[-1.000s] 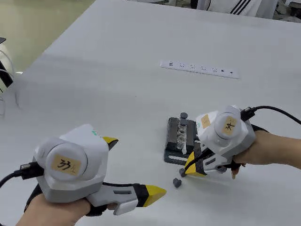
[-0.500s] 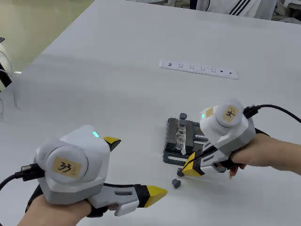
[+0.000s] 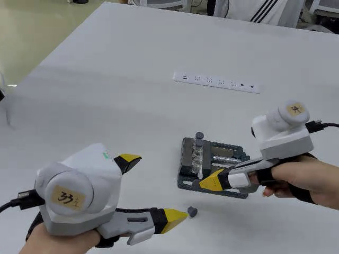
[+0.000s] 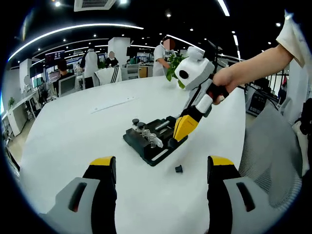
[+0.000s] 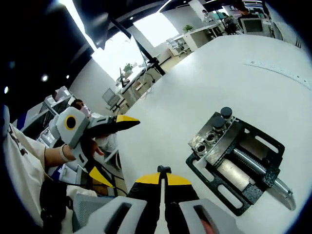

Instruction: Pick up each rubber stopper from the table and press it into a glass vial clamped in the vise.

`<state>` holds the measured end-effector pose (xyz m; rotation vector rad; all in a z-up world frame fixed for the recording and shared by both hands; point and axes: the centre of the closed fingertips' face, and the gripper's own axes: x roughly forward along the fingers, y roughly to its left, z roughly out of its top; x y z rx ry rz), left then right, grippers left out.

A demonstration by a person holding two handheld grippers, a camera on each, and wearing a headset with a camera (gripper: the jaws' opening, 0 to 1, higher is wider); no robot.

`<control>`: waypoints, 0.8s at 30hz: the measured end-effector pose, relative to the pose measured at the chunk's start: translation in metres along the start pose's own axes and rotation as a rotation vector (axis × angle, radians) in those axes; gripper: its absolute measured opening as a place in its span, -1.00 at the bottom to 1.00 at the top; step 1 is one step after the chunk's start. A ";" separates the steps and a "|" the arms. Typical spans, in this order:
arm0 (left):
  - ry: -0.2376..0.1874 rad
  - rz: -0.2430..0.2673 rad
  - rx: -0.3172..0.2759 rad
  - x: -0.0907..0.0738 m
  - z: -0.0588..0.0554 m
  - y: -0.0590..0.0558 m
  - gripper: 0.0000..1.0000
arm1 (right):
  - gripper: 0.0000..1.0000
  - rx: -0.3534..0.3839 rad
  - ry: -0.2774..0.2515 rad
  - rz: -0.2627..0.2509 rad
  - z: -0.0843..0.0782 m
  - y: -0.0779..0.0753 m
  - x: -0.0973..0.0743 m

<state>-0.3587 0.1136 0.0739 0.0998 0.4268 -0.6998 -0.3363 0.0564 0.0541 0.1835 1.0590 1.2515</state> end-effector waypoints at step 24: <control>-0.174 -0.181 0.124 0.012 0.061 -0.051 -0.62 | -1.00 0.666 -0.241 0.340 0.014 0.065 -0.041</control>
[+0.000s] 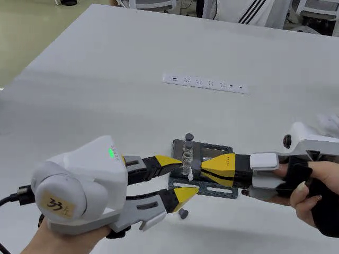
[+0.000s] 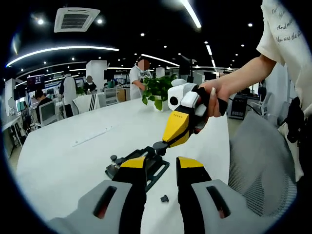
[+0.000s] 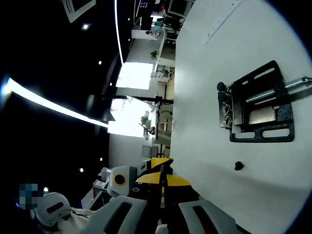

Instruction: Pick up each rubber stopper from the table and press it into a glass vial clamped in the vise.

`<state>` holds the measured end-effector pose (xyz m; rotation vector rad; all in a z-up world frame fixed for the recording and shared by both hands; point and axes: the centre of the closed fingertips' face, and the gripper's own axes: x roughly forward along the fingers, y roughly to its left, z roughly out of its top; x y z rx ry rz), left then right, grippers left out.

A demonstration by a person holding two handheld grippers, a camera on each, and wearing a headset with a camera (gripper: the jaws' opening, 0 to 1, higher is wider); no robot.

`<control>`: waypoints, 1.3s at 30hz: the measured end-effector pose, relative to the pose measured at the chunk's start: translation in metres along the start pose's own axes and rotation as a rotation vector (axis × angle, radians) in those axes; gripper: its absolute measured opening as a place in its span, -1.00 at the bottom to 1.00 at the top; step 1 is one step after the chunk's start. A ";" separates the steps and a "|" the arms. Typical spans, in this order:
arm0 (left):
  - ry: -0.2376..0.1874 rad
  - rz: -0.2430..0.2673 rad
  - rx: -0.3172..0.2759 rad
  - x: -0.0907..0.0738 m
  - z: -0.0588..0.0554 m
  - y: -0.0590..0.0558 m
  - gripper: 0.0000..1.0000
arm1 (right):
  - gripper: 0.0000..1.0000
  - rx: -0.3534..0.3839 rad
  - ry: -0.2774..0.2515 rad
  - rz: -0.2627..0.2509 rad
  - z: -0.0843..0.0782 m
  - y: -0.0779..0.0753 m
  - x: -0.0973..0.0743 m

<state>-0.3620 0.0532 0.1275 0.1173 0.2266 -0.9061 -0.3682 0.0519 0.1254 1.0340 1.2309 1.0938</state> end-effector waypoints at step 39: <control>-0.085 -0.048 -0.125 -0.003 0.007 -0.007 -0.92 | -1.00 0.118 -0.022 0.129 -0.012 0.008 -0.003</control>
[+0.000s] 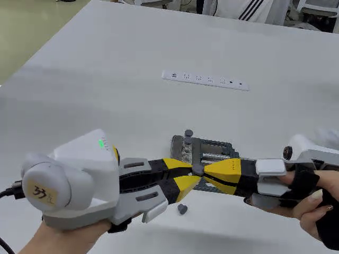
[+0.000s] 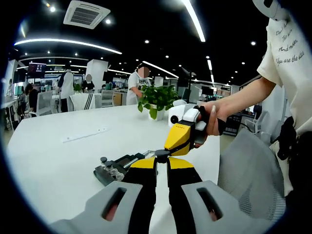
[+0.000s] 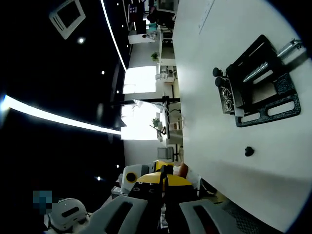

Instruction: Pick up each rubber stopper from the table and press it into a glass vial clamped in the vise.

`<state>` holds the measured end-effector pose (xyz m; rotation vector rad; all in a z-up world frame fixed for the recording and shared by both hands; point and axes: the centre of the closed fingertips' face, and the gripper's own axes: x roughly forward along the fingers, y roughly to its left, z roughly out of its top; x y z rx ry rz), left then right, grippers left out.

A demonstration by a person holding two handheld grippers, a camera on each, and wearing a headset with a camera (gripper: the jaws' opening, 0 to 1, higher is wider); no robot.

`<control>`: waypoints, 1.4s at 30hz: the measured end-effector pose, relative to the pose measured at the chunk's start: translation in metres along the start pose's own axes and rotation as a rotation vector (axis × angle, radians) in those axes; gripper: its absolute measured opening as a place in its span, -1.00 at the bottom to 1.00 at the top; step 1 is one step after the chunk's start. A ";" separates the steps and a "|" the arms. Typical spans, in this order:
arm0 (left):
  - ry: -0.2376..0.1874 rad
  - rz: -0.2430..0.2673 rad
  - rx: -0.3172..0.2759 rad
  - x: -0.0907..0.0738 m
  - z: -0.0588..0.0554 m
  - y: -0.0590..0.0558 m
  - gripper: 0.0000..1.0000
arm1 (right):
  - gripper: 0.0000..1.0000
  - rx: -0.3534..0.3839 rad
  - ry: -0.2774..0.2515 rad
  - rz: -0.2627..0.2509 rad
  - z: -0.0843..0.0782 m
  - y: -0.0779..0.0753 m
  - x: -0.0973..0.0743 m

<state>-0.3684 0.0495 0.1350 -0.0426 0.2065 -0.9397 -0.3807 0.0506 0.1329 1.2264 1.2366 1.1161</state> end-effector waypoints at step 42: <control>0.130 -0.083 0.049 0.012 -0.023 -0.016 -0.93 | -0.33 -1.443 0.660 -0.523 0.013 -0.005 -0.028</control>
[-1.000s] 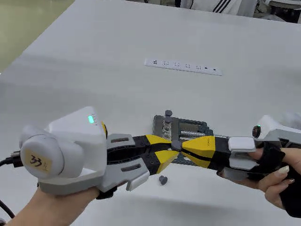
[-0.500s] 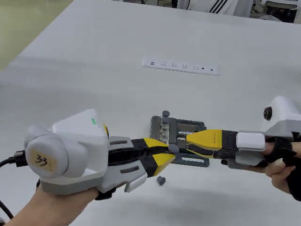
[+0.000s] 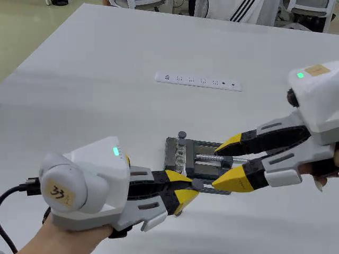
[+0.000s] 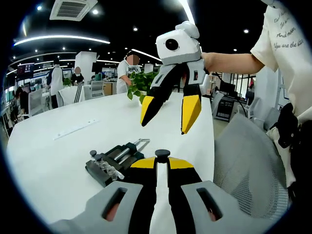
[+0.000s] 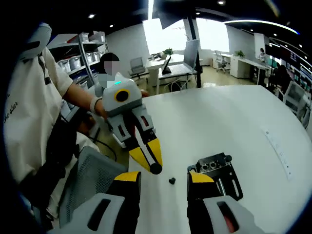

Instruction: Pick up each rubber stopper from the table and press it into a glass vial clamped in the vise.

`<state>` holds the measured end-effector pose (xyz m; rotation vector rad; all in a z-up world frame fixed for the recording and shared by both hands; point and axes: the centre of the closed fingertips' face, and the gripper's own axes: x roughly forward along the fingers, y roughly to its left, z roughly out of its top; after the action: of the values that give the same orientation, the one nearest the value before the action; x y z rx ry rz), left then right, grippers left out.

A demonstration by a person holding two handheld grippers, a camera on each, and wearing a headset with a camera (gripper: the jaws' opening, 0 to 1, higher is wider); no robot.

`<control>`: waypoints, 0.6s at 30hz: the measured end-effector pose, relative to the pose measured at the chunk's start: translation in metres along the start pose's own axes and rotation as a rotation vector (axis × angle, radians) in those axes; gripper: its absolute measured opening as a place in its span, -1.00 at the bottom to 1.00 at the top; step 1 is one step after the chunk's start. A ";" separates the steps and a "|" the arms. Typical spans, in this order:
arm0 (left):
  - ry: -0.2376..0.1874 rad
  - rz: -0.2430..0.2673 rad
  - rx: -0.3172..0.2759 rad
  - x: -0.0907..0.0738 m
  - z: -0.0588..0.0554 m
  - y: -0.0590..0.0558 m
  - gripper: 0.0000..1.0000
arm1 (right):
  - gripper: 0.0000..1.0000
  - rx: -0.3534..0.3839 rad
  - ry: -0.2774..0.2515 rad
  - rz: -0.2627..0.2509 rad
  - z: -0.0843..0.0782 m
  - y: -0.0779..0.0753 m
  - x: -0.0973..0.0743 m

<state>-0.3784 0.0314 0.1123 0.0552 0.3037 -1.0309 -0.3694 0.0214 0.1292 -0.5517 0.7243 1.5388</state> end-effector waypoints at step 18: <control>0.022 -0.033 0.014 0.005 -0.002 -0.006 -0.93 | -0.68 -0.364 0.232 0.106 -0.008 0.018 0.018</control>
<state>-0.3811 0.0245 0.1098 0.0746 0.3187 -1.0656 -0.3901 0.0278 0.1126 -0.9891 0.6588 1.7360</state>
